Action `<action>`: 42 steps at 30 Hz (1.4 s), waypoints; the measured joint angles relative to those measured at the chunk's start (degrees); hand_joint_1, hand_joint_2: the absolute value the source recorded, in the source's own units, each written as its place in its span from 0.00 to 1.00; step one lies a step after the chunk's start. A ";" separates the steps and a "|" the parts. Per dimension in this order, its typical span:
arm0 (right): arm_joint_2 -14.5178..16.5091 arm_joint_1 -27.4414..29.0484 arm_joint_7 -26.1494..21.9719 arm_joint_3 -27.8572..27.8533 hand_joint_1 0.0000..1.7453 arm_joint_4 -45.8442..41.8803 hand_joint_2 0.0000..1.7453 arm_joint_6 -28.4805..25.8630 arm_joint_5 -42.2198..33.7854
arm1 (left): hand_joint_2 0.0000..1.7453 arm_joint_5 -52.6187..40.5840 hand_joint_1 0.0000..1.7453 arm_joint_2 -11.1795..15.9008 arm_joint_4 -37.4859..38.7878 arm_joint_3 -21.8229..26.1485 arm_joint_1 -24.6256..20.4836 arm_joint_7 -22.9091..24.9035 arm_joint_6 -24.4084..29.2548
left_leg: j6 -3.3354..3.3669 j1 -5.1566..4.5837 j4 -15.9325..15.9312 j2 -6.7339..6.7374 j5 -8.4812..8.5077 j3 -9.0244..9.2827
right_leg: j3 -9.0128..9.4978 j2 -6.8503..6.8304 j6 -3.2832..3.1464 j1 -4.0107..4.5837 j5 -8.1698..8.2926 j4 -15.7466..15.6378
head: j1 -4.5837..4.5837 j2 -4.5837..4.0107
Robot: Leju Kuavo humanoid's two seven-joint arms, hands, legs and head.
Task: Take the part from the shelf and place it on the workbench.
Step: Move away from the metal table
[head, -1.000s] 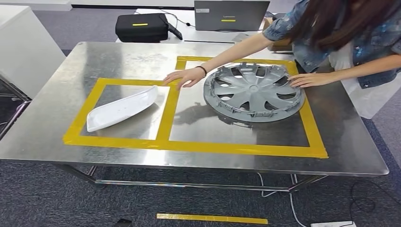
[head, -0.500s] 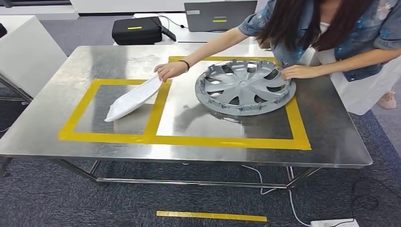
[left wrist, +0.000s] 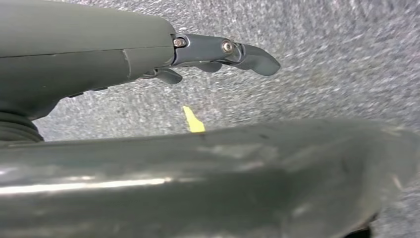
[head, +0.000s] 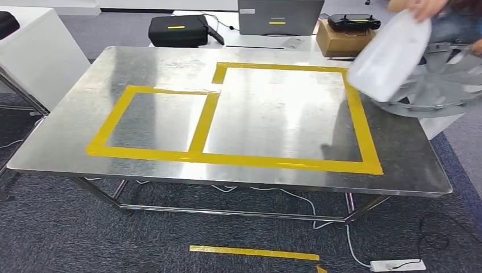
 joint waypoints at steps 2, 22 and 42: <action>-0.03 0.08 0.02 -0.16 0.00 0.01 0.00 0.02 -0.01 | 0.00 -0.04 0.00 -0.07 0.01 0.00 0.06 -0.01 0.00 | -0.20 0.05 0.32 0.06 0.61 -1.13 | -0.30 -0.01 0.46 -0.14 -1.04 3.48 | 0.00 0.00; 0.28 -0.06 -0.08 -0.92 0.00 0.02 0.00 0.51 0.04 | 0.00 -0.71 0.00 -0.05 0.08 0.00 -0.39 0.14 0.28 | -0.84 -0.24 2.95 -0.23 -3.71 2.53 | 4.92 -0.12 -2.66 0.67 8.47 -12.12 | -0.37 0.00; 0.14 -0.39 -0.56 -1.16 0.00 0.07 0.00 1.25 1.05 | 0.00 -1.09 0.00 -0.43 0.09 0.00 -1.23 0.66 0.43 | -2.43 0.07 4.28 0.29 0.62 -4.73 | 8.87 0.12 -1.88 -0.41 4.60 -12.43 | 0.10 0.00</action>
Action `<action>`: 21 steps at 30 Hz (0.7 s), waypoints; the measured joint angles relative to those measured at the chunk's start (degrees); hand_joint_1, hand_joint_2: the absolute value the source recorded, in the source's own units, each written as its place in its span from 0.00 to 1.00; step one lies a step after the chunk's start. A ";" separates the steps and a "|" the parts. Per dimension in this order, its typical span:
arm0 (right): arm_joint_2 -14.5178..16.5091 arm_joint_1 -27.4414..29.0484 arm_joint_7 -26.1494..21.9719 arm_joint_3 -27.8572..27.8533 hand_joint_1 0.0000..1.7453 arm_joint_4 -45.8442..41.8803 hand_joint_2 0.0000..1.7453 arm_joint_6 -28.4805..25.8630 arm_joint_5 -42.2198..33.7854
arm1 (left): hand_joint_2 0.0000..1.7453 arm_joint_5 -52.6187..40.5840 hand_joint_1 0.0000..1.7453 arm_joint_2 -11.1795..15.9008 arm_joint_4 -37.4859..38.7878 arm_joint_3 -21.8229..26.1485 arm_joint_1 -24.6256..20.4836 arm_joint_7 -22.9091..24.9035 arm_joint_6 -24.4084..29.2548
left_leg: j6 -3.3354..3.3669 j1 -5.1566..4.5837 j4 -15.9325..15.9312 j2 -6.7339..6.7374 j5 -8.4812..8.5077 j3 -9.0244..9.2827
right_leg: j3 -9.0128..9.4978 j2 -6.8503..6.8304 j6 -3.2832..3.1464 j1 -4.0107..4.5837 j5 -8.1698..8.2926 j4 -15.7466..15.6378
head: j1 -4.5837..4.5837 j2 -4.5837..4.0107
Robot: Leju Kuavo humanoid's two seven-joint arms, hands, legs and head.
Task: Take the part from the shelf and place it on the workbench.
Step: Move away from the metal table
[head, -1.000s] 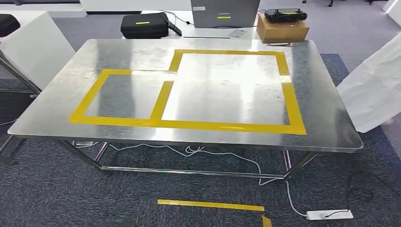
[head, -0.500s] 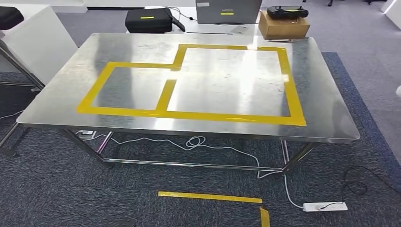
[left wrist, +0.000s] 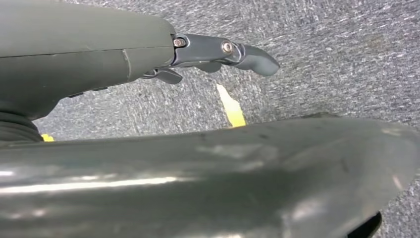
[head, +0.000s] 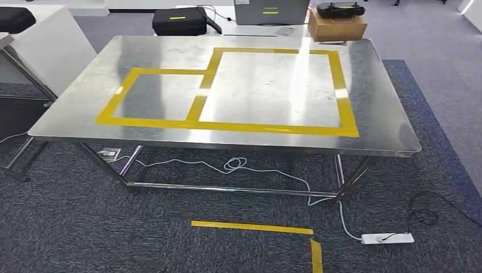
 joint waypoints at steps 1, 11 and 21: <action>0.00 0.01 -0.02 0.00 0.00 0.01 0.00 0.02 0.02 | 0.00 0.00 0.00 0.02 0.00 0.00 0.03 0.00 0.01 | -0.35 0.11 1.73 -0.04 -1.84 -0.60 | -0.43 -0.10 -0.48 -0.08 0.42 -0.04 | -0.08 0.00; 0.12 -0.05 -0.08 0.00 0.00 0.01 0.00 0.09 0.02 | 0.00 0.00 0.00 0.21 0.00 0.00 -0.07 -0.03 0.06 | 1.08 0.02 -1.97 -0.37 -4.05 7.32 | -3.88 -0.24 -0.17 0.44 3.57 0.76 | -0.24 0.00; -0.02 -0.02 -0.25 -0.02 0.00 0.03 0.00 0.18 0.02 | 0.00 0.15 0.00 -0.02 0.00 0.00 -0.08 -0.33 0.27 | 2.49 -0.14 -3.87 0.20 -0.35 3.91 | -9.82 -0.08 2.16 0.16 -5.20 16.39 | 0.17 0.00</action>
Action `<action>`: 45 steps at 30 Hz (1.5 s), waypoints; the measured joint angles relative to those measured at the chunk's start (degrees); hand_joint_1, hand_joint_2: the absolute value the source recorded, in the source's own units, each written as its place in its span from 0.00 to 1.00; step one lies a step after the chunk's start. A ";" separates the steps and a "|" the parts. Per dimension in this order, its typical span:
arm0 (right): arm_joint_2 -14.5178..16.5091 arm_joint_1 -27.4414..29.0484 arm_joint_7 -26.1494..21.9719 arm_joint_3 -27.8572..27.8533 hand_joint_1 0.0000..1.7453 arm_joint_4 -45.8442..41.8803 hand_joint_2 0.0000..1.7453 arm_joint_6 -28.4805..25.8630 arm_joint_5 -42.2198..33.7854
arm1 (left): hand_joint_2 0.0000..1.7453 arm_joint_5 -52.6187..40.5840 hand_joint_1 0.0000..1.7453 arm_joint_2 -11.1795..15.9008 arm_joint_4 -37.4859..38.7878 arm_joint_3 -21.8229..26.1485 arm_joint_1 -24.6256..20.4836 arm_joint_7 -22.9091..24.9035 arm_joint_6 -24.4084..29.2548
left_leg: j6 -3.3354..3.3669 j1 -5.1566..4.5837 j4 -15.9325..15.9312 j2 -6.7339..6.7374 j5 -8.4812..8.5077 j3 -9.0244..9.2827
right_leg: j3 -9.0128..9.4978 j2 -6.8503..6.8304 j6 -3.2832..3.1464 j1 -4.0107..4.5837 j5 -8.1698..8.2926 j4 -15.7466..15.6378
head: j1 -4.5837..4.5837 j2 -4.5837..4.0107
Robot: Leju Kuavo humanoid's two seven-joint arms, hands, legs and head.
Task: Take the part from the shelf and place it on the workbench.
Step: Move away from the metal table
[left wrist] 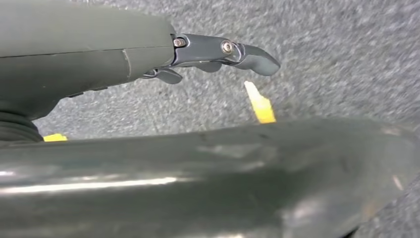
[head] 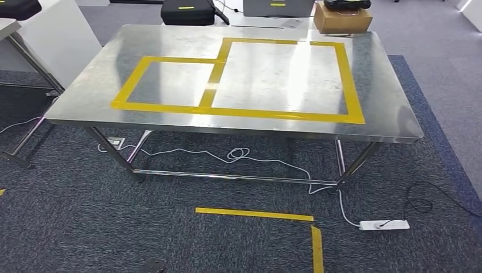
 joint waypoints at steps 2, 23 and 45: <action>-0.03 0.05 0.00 0.00 0.00 -0.01 0.00 0.01 0.00 | 0.00 0.00 0.00 -0.07 0.00 0.00 0.01 0.00 -0.03 | -0.25 0.08 0.63 0.01 0.44 -1.07 | 3.89 -0.04 0.18 -0.12 2.91 -5.05 | 0.01 0.00; 0.03 -0.35 -0.30 -0.04 0.00 0.02 0.00 -0.05 0.50 | 0.00 -0.14 0.00 0.22 0.00 0.00 -0.03 -0.28 0.04 | -1.76 0.22 1.33 -0.54 -2.86 2.67 | 5.51 -0.15 -1.05 -0.09 9.48 -15.77 | -0.58 0.00; -0.29 -0.12 -0.24 -0.04 0.00 0.07 0.00 -0.04 0.89 | 0.00 -0.15 0.00 0.14 0.00 0.00 0.31 -0.26 0.09 | -3.65 0.54 17.88 -0.36 -9.01 -7.61 | 7.26 -0.29 -3.02 -0.10 8.20 -16.46 | -0.72 0.00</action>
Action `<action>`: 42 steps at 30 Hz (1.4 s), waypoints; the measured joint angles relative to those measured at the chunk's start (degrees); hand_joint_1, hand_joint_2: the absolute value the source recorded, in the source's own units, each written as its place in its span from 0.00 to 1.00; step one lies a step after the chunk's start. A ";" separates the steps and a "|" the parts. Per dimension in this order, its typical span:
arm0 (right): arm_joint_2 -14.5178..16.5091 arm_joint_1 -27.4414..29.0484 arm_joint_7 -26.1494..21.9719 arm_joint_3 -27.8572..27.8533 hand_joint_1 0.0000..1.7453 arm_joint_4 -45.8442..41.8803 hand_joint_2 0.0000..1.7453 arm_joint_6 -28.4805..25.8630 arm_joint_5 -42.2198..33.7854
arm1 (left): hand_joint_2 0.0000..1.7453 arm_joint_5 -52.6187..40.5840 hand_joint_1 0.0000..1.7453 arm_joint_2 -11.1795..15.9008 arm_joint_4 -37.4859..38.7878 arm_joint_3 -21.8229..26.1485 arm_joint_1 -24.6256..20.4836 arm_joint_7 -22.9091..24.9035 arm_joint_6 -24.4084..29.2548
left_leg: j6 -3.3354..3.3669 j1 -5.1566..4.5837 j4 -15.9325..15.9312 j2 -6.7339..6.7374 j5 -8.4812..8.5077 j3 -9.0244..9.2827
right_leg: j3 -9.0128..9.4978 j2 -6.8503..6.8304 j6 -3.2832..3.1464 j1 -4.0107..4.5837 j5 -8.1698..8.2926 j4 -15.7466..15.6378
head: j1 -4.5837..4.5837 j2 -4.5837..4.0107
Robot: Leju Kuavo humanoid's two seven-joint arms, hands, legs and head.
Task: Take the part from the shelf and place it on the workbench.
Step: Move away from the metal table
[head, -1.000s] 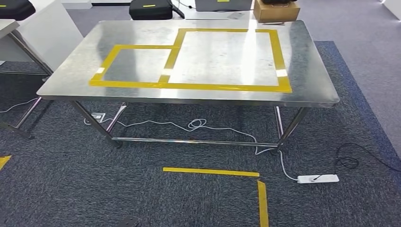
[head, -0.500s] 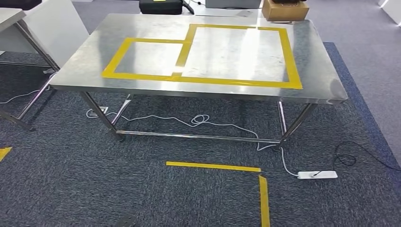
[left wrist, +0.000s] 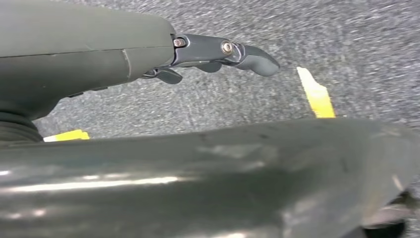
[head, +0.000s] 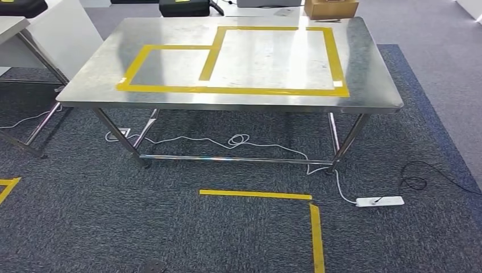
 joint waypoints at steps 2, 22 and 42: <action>0.00 0.06 0.00 0.00 0.00 0.00 0.00 0.02 -0.04 | 0.00 0.00 0.00 -0.01 0.00 0.00 0.06 0.00 0.00 | 0.14 0.06 -1.66 -0.01 1.46 1.92 | -0.53 0.04 0.14 0.02 0.41 0.07 | -0.01 0.00; -0.28 -0.21 0.23 0.00 0.00 0.00 0.00 0.60 0.27 | 0.00 0.00 0.00 -0.60 0.00 0.00 -0.47 0.33 0.16 | 2.79 -0.96 -16.37 0.23 10.61 5.48 | 2.85 0.30 1.86 0.40 -2.11 -0.98 | 0.56 0.00; -0.26 -0.06 0.24 -0.01 0.00 0.00 0.00 0.56 0.32 | 0.00 0.01 0.00 -0.54 0.01 0.00 -0.34 0.22 0.16 | 3.00 0.05 -17.67 0.01 8.11 9.22 | -3.87 0.19 2.72 0.09 0.15 2.90 | 0.47 0.00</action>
